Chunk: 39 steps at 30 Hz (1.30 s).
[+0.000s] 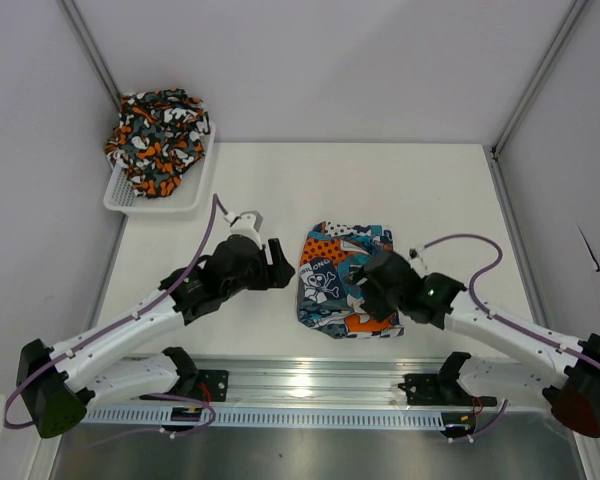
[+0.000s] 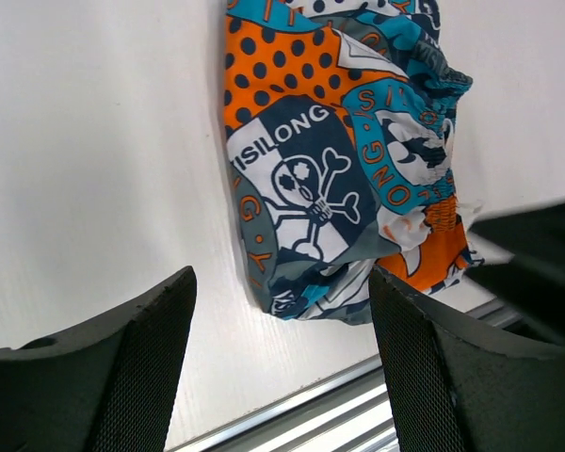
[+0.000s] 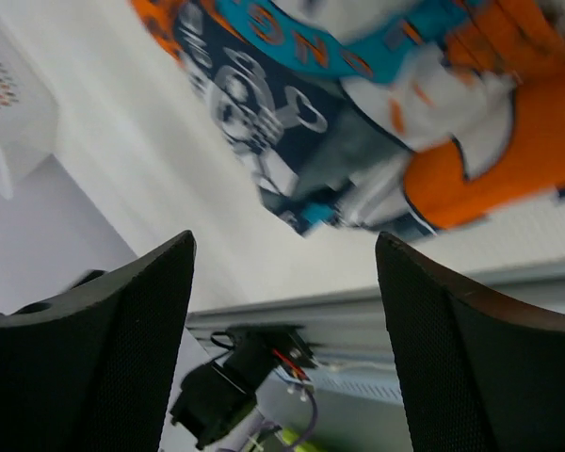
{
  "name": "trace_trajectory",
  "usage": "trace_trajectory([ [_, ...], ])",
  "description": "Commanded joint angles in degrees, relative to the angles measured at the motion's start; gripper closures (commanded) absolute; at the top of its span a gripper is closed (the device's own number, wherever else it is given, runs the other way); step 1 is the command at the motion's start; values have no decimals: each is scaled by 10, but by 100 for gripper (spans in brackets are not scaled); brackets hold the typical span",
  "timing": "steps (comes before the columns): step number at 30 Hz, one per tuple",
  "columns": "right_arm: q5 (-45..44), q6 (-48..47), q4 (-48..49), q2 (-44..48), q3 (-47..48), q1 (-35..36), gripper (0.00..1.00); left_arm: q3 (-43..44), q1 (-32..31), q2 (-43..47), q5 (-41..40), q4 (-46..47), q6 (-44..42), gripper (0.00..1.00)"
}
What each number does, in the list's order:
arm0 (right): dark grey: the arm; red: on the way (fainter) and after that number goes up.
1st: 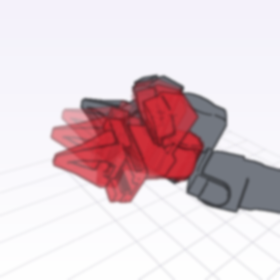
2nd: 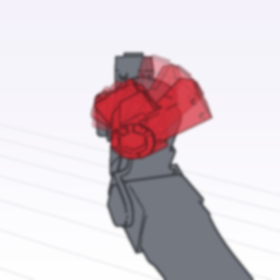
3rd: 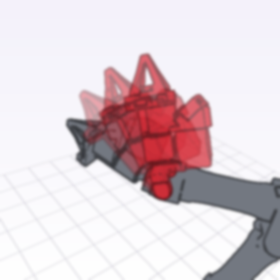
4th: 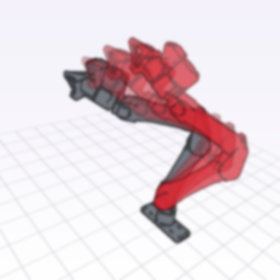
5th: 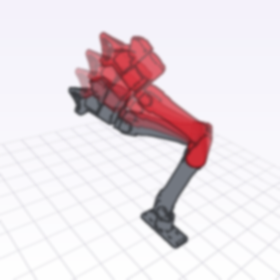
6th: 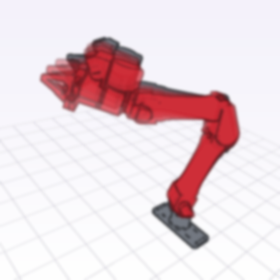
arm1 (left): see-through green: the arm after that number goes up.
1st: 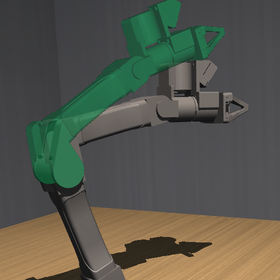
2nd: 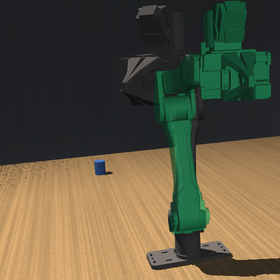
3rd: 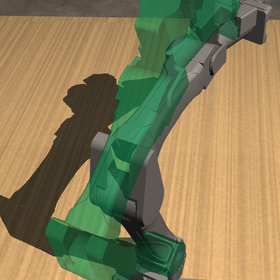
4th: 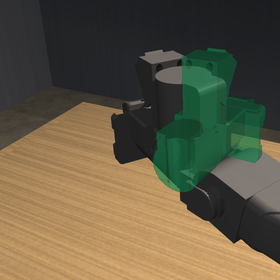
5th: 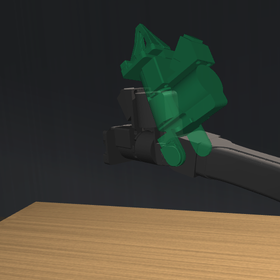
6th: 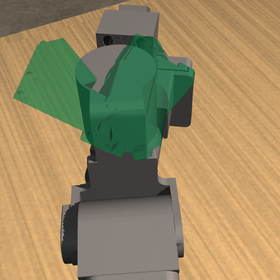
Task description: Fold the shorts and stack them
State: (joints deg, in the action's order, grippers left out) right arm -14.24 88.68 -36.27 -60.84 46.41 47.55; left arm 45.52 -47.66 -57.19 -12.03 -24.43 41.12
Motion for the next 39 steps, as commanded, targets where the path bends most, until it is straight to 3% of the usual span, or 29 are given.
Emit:
trace_trajectory([
  [1, -89, 249, -71, 20, -47, 94, 22, -17, 10, 32, -26, -20, -26, 24],
  [3, -113, 349, -77, 11, -60, 179, 22, -17, 11, 38, -28, -26, -32, 24],
  [7, -158, 437, -110, -47, -44, 255, 21, -19, 12, 38, -47, -48, -42, 24],
  [16, -167, 580, -47, -119, -89, 265, 20, -56, 12, 123, -71, -77, -46, 25],
  [19, -177, 598, 12, -133, -107, 265, 20, -84, 12, 158, -41, -68, -32, 24],
  [32, -220, 664, 45, -154, -118, 262, 23, -88, 12, 189, -26, -91, -9, 25],
  [35, -228, 664, 50, -155, -124, 249, 38, -80, 12, 186, -27, -97, -10, 24],
  [36, -232, 664, 49, -155, -126, 247, 51, -79, 12, 185, -29, -98, -10, 25],
  [39, -236, 660, 20, -154, -127, 244, 72, -77, 12, 184, -32, -98, -10, 25],
])
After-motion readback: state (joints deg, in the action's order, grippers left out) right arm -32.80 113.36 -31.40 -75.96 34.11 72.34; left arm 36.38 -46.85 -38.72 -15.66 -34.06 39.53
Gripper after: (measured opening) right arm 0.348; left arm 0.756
